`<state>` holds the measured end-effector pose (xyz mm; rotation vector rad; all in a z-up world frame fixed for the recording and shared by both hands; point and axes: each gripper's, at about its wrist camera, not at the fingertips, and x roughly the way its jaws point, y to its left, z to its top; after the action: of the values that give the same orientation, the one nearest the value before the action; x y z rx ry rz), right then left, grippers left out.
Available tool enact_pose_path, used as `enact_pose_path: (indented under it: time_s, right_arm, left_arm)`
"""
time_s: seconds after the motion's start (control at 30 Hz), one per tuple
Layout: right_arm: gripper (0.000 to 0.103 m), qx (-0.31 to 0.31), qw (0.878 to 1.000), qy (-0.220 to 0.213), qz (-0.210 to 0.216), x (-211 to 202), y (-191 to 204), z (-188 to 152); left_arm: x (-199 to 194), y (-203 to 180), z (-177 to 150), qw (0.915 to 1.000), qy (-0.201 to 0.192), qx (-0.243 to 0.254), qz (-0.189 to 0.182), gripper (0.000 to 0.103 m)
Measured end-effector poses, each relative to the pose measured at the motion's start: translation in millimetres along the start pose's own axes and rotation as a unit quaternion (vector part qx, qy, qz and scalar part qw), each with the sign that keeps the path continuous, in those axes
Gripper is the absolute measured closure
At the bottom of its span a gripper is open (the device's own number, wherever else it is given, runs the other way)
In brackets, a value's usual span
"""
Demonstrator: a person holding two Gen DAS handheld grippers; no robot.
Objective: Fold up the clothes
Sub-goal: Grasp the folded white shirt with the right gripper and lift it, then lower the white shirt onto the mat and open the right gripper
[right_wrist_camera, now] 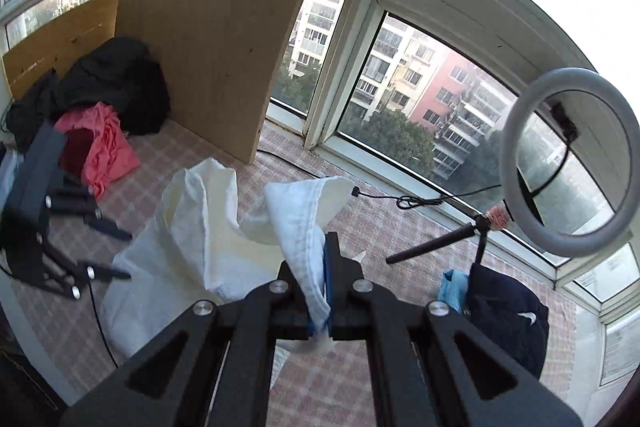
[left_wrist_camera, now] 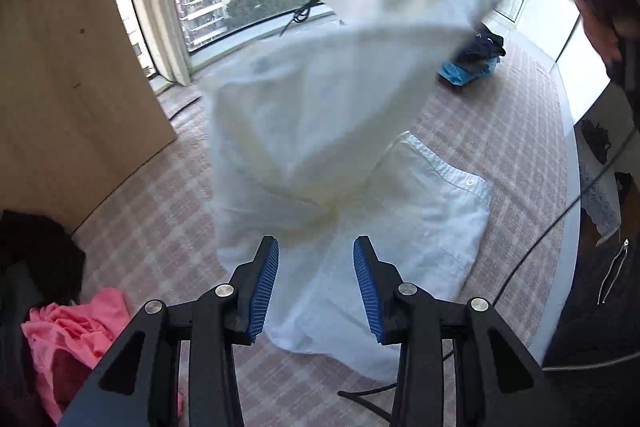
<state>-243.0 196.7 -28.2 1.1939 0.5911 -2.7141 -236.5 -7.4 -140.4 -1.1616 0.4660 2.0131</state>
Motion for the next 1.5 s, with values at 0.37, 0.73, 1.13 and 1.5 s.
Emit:
enact_pose_path:
  time_s: [0.37, 0.73, 1.13, 1.5]
  right_arm:
    - [0.099, 0.039, 0.997, 0.057, -0.018, 15.1, 80.3, -147.4]
    - [0.085, 0.225, 0.967, 0.111, -0.032, 14.1, 57.2, -193.5]
    - [0.061, 0.208, 0.972, 0.106, -0.022, -31.1, 49.5, -177.3]
    - [0.059, 0.193, 0.974, 0.119, 0.006, -33.8, 66.3, -177.0]
  left_arm:
    - [26.7, 41.8, 90.0, 0.9988, 0.025, 0.039, -0.012, 0.058]
    - [88.3, -33.4, -4.8, 0.9653, 0.190, 0.165, -0.069, 0.059]
    - [57.2, -48.3, -7.9, 0.9886, 0.092, 0.101, -0.063, 0.061]
    - [77.1, -68.0, -33.6, 0.9827, 0.124, 0.116, -0.074, 0.060]
